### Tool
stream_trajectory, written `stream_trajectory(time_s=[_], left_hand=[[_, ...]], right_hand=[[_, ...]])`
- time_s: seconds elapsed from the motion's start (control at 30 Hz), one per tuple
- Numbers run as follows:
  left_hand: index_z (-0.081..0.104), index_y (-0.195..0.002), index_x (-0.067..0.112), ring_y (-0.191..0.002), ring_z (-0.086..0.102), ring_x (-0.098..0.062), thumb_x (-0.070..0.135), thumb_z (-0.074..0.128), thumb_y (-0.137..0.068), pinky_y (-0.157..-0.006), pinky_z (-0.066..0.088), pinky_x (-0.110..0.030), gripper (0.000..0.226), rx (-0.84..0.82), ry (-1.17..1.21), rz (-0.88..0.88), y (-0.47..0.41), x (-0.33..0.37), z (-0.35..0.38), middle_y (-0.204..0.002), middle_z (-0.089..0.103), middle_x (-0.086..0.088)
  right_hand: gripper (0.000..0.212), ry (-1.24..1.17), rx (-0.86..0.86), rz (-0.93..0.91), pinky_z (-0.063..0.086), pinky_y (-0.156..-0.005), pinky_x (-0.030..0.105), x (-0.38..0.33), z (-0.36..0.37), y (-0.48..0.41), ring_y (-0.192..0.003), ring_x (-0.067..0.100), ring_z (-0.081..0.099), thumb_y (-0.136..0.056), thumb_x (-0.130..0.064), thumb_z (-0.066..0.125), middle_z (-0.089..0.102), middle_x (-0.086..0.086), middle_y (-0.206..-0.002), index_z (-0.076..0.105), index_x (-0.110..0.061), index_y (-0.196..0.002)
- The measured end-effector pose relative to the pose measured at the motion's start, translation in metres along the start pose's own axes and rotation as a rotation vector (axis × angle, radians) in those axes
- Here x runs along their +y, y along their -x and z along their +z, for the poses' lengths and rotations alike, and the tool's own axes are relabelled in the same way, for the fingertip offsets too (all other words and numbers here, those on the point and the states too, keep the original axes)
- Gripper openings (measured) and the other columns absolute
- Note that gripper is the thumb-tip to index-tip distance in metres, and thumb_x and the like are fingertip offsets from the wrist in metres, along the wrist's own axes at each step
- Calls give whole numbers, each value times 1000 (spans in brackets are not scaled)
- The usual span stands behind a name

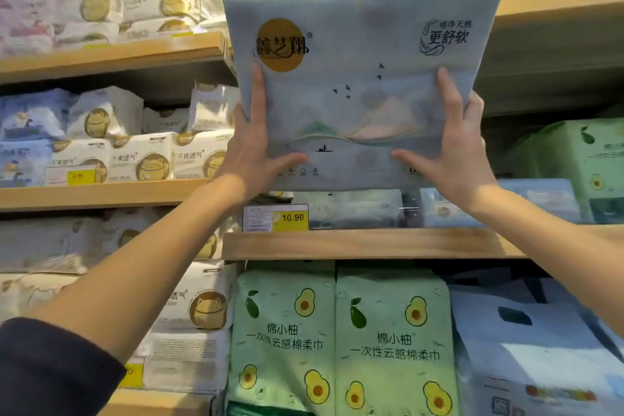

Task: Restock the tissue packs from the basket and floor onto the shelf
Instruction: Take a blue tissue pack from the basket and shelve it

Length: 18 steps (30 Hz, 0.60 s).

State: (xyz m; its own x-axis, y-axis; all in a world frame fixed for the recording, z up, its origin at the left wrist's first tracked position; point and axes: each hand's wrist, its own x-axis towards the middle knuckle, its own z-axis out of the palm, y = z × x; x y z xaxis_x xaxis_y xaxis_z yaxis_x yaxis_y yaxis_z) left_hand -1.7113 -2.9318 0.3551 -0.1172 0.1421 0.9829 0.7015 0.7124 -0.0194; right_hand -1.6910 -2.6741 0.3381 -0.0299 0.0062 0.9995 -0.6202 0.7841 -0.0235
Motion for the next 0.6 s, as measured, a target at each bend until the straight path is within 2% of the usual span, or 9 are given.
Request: stream_trajectory(time_s=[0.1,0.17,0.33,0.5,0.6], left_hand=[[-25,-137,33,-140,20,-27,30,79,-68,-112,22,-40,125,-66,54,-27,6,-22,5,-151,8,-17],[-29,-133,42,-142,15,-25,32,77,-69,-115,19,-44,124,-130,112,-42,11,-35,9,-154,2,-13],[-28,-138,37,-137,25,-34,37,76,-67,-111,26,-49,126,-257,76,-140,16,-47,24,-151,17,-21],[-28,-139,33,-133,32,-37,44,75,-67,-104,30,-40,126,-393,-16,-255,3,-49,30,-148,26,-24],[-33,-136,33,-130,35,-39,48,77,-62,-102,32,-40,133,-481,-95,-326,-6,-50,34,-146,28,-27]], right_hand=[[103,6,-79,57,38,-97,44,4,17,4,-123,30,39,-68,-25,78,21,14,-140,8,-35,-143],[103,4,-127,67,40,-97,45,7,28,8,-119,34,42,-67,-25,79,21,14,-138,10,-34,-143],[104,14,-222,127,38,-97,45,17,35,10,-118,36,43,-63,-26,82,28,15,-134,13,-36,-140],[108,62,-325,199,35,-99,43,28,36,3,-120,36,39,-62,-33,81,31,16,-136,7,-42,-141],[115,74,-439,264,35,-97,42,32,38,-4,-119,37,39,-61,-32,81,27,14,-136,-2,-45,-140]])
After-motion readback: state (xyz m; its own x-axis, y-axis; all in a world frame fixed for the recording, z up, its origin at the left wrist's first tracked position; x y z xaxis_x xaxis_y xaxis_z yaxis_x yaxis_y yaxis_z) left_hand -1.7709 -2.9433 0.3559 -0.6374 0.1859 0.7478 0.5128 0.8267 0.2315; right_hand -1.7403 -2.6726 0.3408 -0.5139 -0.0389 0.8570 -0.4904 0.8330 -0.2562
